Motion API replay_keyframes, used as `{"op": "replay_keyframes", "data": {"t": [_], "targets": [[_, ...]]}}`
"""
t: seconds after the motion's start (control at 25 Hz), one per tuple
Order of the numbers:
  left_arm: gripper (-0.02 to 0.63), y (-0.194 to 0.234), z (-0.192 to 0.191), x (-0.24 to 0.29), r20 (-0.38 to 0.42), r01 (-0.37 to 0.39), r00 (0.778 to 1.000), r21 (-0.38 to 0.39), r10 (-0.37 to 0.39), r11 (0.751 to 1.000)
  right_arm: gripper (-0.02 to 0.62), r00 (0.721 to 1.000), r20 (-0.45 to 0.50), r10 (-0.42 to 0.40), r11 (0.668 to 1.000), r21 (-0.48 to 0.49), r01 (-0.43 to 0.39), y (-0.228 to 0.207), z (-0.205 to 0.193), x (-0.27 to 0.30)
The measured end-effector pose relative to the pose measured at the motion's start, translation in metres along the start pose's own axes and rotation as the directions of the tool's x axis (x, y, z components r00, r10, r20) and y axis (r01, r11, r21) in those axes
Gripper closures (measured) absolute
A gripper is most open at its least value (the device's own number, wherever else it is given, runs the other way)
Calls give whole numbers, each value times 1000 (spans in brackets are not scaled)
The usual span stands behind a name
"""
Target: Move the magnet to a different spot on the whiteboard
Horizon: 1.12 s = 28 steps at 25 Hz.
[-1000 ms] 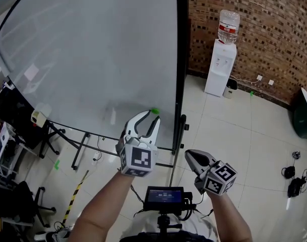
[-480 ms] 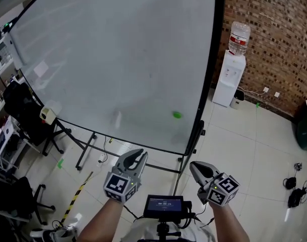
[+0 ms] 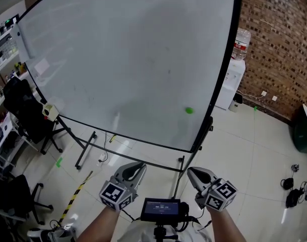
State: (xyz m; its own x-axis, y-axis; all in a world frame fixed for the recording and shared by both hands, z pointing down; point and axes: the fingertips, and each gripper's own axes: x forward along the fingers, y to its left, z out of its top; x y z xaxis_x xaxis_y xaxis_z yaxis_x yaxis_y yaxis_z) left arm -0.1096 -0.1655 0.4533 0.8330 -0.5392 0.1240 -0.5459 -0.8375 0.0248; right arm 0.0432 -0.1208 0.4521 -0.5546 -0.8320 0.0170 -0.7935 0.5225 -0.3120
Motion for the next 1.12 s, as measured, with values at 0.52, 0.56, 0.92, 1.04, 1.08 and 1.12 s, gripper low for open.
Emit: {"op": "replay_keyframes", "data": {"t": [0.52,0.56,0.92,1.04,1.08,1.12], "targets": [[572,-3,-38,-52,-14,62,998,-30,-62,998,574,1000,-13,4,999,-42,-4,57,-27,11],[572,-4,-39,-54,-15,61,998,-36,-62,997,574,1000,-13,4,999,-41,-4,59,-28,11],[572,-6,-55,-61,-27,86,996,-68,-88,994,574,1000,-10,13,999,-41,-14,70,-35,12],[572,-5,-64,-64,-37,94,995,-78,-97,992,574,1000,-11,14,999,-41,-14,72,-39,14],[572,-5,-68,-66,-41,95,994,-81,-99,992,574,1000,-16,15,999,-42,-15,74,-41,15],[572,-3,-71,-67,-44,94,994,-82,-98,992,574,1000,-21,16,999,-45,-17,76,-43,15]]}}
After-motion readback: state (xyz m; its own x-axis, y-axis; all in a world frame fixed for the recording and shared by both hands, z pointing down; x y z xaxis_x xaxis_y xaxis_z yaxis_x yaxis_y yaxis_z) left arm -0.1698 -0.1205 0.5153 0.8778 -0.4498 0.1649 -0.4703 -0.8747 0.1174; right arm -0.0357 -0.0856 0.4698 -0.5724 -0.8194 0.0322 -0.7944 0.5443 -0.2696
